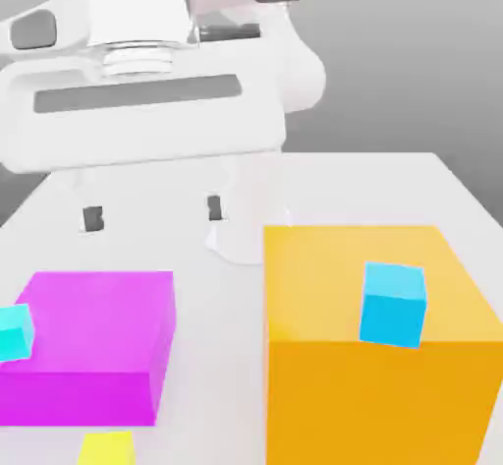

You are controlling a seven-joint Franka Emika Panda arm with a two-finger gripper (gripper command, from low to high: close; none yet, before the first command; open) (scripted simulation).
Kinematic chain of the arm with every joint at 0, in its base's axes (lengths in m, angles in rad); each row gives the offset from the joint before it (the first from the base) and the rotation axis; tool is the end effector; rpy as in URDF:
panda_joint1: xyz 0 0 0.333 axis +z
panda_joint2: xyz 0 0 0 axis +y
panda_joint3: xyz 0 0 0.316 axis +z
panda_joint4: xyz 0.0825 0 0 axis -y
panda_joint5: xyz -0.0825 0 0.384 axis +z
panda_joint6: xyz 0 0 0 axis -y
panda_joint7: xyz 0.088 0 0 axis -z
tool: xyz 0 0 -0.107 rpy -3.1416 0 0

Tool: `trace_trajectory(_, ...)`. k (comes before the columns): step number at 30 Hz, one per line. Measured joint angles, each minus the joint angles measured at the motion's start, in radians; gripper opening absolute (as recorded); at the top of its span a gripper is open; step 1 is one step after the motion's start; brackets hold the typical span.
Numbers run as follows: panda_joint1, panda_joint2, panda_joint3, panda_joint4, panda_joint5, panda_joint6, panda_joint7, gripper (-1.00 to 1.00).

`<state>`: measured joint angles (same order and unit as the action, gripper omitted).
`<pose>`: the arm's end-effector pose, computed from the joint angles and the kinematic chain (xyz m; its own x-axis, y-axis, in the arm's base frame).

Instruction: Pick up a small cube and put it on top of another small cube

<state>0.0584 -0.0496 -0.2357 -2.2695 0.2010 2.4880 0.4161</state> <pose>0.5271 -0.0961 0.4056 0.7161 -0.6796 0.1590 -0.6349 -0.7289 -0.2563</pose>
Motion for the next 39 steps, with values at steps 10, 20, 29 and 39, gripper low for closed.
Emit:
trace_trajectory(10, -0.066, 0.347, -0.019, 0.011, 0.016, 0.102, -0.129, 0.0)
trace_trajectory(20, -0.129, 0.581, 0.032, 0.047, 0.061, 0.245, -0.193, -1.0)
trace_trajectory(29, -0.093, 0.428, -0.024, 0.041, -0.014, 0.127, -0.162, -1.0)
trace_trajectory(39, 0.094, 0.092, 0.097, 0.179, -0.176, -0.259, -0.418, -1.0)
